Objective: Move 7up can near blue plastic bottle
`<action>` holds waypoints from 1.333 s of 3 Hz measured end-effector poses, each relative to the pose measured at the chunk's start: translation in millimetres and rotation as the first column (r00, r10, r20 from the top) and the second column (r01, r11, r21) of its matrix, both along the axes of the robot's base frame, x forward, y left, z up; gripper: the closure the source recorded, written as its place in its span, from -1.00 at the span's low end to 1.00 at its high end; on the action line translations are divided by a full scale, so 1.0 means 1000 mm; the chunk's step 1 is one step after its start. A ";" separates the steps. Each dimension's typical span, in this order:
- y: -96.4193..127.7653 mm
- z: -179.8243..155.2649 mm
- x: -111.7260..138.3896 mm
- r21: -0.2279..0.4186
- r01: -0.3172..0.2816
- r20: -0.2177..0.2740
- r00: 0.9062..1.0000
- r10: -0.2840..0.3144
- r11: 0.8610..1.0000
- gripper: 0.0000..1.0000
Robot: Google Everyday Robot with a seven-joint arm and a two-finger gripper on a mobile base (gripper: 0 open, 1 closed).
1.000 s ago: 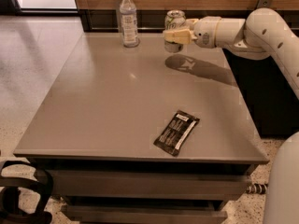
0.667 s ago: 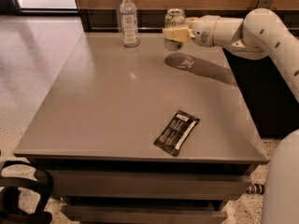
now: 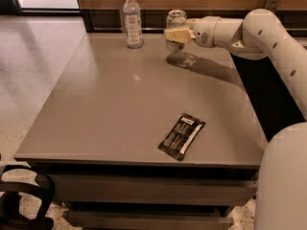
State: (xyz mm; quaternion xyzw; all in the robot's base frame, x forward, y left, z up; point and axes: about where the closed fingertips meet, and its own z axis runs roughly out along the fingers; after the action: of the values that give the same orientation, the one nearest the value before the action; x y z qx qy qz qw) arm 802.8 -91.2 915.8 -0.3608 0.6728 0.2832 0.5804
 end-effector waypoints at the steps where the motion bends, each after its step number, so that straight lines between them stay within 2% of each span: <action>1: 0.017 -0.012 0.025 0.000 0.037 -0.014 0.999 -0.037 0.999 1.00; 2: 0.050 -0.022 0.051 0.038 0.043 -0.003 0.999 -0.043 0.998 1.00; 3: 0.069 -0.025 0.063 0.058 0.036 0.007 0.999 -0.036 0.998 1.00; 4: 0.077 -0.039 0.072 0.002 0.068 0.000 0.998 -0.068 0.998 1.00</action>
Offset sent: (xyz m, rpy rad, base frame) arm 0.0715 0.0644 -0.0259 0.0707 -0.0112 -0.0580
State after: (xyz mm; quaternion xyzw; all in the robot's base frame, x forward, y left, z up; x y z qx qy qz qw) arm 874.8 -13.8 876.4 -0.3370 0.6843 0.2639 0.5903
